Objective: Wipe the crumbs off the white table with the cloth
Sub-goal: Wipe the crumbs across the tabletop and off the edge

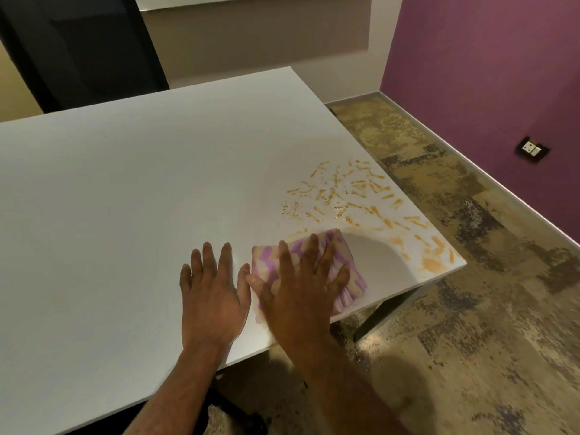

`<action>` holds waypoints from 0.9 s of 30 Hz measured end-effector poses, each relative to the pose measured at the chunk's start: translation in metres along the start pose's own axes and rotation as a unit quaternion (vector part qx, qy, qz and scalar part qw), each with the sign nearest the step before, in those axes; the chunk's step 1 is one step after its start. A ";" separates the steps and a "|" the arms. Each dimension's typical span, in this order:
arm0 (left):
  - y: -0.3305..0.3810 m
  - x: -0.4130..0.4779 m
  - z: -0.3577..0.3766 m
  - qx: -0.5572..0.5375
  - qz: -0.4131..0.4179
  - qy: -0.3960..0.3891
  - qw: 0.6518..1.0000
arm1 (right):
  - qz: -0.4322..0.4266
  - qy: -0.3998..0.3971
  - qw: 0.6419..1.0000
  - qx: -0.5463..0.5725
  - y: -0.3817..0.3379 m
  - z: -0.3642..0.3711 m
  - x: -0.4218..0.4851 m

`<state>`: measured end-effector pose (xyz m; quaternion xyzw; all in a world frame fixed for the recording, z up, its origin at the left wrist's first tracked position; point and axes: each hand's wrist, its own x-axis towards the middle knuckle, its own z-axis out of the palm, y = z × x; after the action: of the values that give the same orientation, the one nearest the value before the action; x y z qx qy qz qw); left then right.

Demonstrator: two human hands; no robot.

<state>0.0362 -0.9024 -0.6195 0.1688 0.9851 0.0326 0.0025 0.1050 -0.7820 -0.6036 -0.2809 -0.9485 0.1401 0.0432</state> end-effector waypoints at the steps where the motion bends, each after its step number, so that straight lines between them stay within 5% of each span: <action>1: 0.000 0.000 0.000 -0.002 0.001 -0.001 1.000 | -0.012 0.004 1.000 -0.005 0.001 0.002 -0.002; 16: 0.007 0.010 -0.002 -0.026 -0.015 0.001 1.000 | 0.041 0.061 0.997 -0.010 0.034 -0.014 0.052; 27: 0.011 0.018 -0.002 -0.045 -0.028 0.002 0.999 | -0.051 0.018 0.999 0.002 0.002 -0.006 0.087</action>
<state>0.0229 -0.8861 -0.6164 0.1406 0.9870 0.0775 0.0087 0.0338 -0.7313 -0.5984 -0.2347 -0.9604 0.1342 0.0678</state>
